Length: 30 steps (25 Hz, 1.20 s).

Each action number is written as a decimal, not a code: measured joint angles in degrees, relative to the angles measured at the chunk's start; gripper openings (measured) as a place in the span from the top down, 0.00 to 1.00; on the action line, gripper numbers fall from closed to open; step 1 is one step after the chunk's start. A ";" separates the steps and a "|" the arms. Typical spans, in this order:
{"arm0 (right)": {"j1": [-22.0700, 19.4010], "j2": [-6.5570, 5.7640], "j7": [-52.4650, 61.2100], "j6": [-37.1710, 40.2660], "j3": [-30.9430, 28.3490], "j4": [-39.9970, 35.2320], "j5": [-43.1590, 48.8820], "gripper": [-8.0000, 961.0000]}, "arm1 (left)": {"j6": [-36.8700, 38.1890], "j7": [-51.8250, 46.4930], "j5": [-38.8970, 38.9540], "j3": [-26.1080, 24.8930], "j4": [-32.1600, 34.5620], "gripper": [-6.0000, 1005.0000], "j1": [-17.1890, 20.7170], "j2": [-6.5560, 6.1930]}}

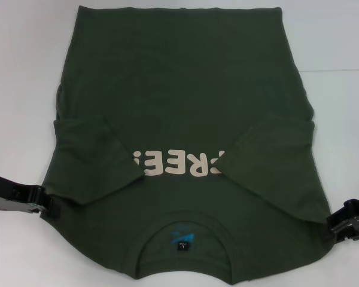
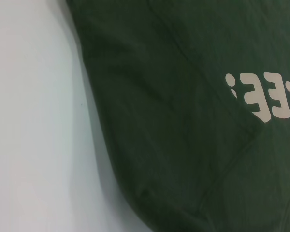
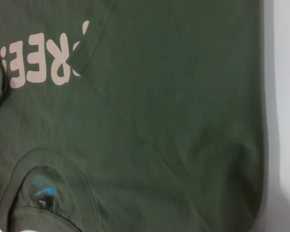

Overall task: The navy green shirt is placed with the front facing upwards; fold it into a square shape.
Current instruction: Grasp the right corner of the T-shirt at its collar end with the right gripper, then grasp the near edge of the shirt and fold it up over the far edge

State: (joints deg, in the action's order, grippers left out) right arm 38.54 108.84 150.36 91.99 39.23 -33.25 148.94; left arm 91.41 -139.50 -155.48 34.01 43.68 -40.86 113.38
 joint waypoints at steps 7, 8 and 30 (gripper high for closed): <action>0.48 0.06 -0.15 -0.04 1.30 0.00 0.06 0.77 | 0.00 0.10 0.00 0.00 0.00 0.95 -0.01 0.00; 0.50 0.08 -0.15 -0.04 1.32 0.01 0.07 0.80 | 0.00 0.11 0.00 0.00 0.00 0.95 -0.01 0.00; -1.83 -0.65 -9.81 8.61 -0.42 -4.35 -1.53 0.95 | 2.89 0.03 1.60 -0.71 -0.11 0.95 1.24 -0.11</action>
State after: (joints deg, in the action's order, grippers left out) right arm 36.71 108.19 140.55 100.59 38.81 -37.60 147.41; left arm 94.30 -139.47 -153.88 33.30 43.57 -39.63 113.27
